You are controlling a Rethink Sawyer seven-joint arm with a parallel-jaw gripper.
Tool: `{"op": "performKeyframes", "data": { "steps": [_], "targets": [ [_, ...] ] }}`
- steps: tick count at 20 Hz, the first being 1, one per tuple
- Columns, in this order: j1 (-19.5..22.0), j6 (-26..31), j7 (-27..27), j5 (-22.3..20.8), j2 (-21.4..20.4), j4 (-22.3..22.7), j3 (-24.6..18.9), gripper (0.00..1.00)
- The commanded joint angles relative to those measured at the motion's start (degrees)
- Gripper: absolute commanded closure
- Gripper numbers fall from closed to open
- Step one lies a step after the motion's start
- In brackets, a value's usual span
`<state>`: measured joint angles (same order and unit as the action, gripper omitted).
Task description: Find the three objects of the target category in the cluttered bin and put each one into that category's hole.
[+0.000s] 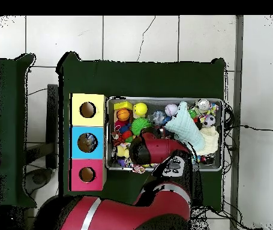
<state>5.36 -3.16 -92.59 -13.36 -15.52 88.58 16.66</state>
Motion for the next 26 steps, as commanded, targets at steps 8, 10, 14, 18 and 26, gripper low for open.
{"op": "performKeyframes", "data": {
  "steps": [8,10,14,18,26],
  "targets": [
    [2.34,-2.66,-10.22,2.78,6.55,-3.69,-3.91,0.00],
    [1.41,-3.58,-9.93,2.38,6.91,-3.88,-2.81,0.00],
    [-5.83,-10.84,-11.50,7.22,11.14,-5.51,6.72,0.00],
    [-11.72,-16.14,-9.44,13.51,15.42,-6.43,14.61,0.00],
    [-13.53,-18.46,-7.40,17.99,16.53,-5.63,16.69,0.00]
  ]
}}
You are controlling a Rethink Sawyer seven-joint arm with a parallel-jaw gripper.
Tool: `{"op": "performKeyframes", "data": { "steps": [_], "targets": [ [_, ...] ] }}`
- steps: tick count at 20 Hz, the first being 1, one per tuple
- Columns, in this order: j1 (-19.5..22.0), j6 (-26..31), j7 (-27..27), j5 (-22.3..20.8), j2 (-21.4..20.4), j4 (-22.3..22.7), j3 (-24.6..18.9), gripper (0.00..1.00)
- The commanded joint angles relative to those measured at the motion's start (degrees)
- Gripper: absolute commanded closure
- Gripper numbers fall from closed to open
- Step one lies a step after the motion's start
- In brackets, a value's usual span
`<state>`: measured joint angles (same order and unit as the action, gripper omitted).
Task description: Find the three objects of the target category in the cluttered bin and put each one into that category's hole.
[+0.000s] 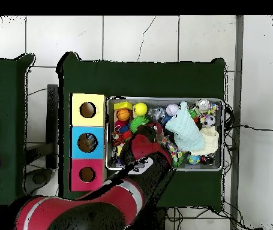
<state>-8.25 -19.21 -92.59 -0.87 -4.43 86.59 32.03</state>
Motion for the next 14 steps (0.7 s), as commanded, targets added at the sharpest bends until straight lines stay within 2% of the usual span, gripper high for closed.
{"op": "performKeyframes", "data": {
  "steps": [1,4,7,9,11,13,14],
  "targets": [
    [0.11,-2.49,-7.03,5.40,5.51,-3.81,1.42,0.00],
    [0.32,-1.90,-6.89,5.17,5.20,-4.00,1.23,0.00],
    [2.14,0.12,-6.80,2.10,3.50,-4.34,-1.07,0.00],
    [4.49,3.11,-5.70,-1.77,1.53,-5.02,-4.29,0.00],
    [9.31,6.51,-4.87,-6.91,-1.41,-5.23,-10.54,0.00],
    [12.61,8.87,-4.18,-10.08,-3.26,-5.12,-14.43,0.00],
    [13.12,9.45,-4.04,-10.69,-3.79,-4.95,-14.97,0.00]
  ]
}}
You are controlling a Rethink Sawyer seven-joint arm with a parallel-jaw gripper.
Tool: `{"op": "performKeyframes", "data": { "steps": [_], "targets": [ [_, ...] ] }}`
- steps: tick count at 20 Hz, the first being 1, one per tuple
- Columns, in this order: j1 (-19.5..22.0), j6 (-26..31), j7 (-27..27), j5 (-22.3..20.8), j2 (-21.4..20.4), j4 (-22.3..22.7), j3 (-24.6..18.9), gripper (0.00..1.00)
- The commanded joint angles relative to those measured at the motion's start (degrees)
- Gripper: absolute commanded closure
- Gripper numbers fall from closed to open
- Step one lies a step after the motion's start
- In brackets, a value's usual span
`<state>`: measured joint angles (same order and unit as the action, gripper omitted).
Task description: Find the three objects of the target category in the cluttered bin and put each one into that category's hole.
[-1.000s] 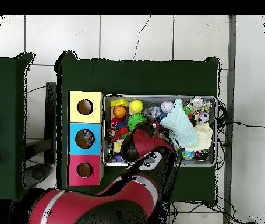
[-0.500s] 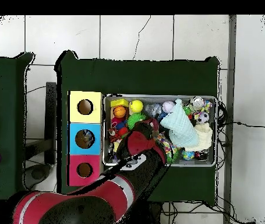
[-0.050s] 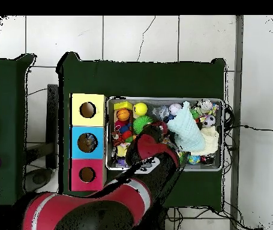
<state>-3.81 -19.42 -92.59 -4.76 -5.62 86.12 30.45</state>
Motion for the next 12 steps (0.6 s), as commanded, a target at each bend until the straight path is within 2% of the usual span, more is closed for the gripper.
{"op": "performKeyframes", "data": {
  "steps": [1,7,11,12],
  "targets": [
    [9.19,10.25,-3.90,-7.42,-3.12,-4.30,-13.93,0.00],
    [9.48,8.91,-4.95,-8.45,-3.77,-4.48,-13.95,0.00],
    [8.93,5.04,-4.88,-9.94,-3.49,-5.04,-12.61,0.00],
    [10.12,4.98,-5.30,-11.14,-4.15,-4.57,-14.31,0.00]
  ]
}}
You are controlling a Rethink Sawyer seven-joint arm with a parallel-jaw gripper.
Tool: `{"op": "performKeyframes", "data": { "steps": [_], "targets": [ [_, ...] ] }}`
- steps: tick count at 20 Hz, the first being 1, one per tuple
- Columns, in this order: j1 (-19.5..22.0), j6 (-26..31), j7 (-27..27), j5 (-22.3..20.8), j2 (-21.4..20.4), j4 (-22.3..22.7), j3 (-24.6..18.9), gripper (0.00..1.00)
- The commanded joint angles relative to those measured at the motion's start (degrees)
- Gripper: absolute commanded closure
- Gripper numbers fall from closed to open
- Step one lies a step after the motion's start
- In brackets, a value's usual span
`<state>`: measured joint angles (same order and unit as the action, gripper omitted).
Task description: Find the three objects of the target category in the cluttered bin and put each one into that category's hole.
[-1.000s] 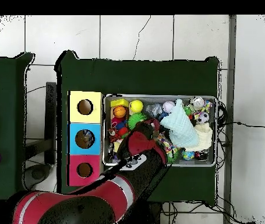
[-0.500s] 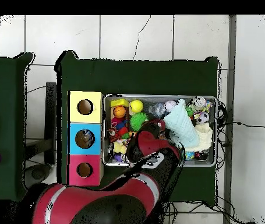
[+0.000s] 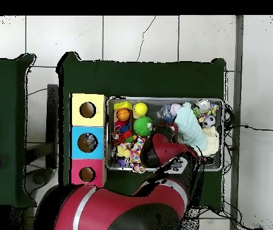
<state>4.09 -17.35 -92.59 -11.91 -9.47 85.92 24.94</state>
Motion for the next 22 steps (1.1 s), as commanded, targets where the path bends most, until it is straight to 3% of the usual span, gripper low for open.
{"op": "performKeyframes", "data": {
  "steps": [1,6,8,10,14,22],
  "targets": [
    [3.43,3.32,-5.29,-5.59,-1.06,-4.11,-10.63,0.00],
    [6.96,6.57,-6.28,-8.35,-4.57,-1.79,-16.32,0.00],
    [13.54,12.27,-5.67,-10.85,-7.76,1.37,-25.42,0.00],
    [18.13,13.55,-5.65,-12.82,-8.97,3.46,-31.49,0.00],
    [23.30,14.15,-5.07,-14.78,-9.15,5.53,-37.69,0.00],
    [22.77,11.79,-4.91,-16.87,-8.97,4.69,-37.23,0.00]
  ]
}}
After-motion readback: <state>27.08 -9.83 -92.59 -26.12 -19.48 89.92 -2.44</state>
